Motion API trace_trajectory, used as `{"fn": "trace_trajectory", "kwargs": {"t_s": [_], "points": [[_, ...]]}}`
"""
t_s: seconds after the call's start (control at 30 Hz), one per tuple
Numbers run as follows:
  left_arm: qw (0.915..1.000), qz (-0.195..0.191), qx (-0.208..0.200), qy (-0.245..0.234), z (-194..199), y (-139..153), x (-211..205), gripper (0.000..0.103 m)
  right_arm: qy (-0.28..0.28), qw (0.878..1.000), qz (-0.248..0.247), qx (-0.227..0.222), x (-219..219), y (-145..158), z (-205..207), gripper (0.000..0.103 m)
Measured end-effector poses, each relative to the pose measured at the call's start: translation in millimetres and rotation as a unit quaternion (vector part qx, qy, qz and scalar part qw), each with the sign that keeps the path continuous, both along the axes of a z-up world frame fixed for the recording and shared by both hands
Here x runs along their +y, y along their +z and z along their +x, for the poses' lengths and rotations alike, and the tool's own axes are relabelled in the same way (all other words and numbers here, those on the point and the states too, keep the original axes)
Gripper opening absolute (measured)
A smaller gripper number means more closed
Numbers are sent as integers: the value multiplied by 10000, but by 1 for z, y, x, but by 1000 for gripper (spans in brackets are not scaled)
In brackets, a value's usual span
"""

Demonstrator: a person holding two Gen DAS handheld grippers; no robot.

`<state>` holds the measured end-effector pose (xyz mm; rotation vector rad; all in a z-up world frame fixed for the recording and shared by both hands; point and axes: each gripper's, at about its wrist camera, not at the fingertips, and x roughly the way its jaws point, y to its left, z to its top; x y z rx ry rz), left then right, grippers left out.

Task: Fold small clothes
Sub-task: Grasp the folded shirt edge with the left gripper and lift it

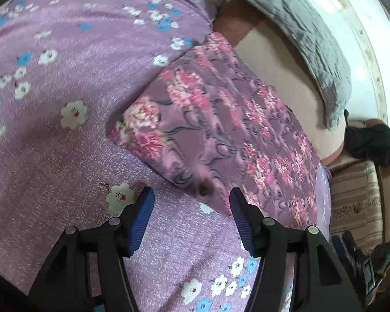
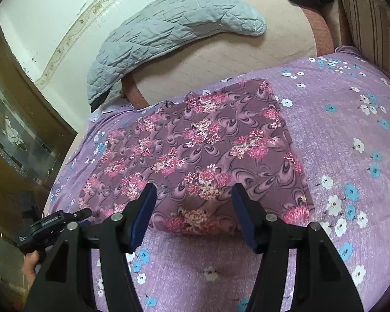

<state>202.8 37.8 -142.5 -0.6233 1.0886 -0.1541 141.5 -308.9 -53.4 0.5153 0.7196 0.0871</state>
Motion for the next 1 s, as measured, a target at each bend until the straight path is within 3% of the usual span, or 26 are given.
{"fn": "trace_trajectory", "kwargs": {"t_s": [0.33,0.47,0.53,0.57,0.67,0.87,1.0], "points": [[9982,-163,-246,515,32,-8,10,61,45,10000,-29,-1,0,-6,0,62],[9978,-8,-333,575,43,-7,8,57,55,10000,46,55,-1,-14,3,62],[9978,216,-395,488,49,-5,3,38,63,9998,152,84,-4,-17,4,62],[9979,268,-425,406,52,-4,1,23,58,9997,216,105,-6,-19,4,62],[9969,408,-629,242,54,6,-6,10,43,9992,352,159,-12,-22,6,62],[9815,998,-1525,-581,38,58,-55,6,195,9949,984,146,-32,-16,21,62],[9634,1297,-1951,-1306,22,80,-111,5,523,9885,1404,207,-42,-8,46,62]]}}
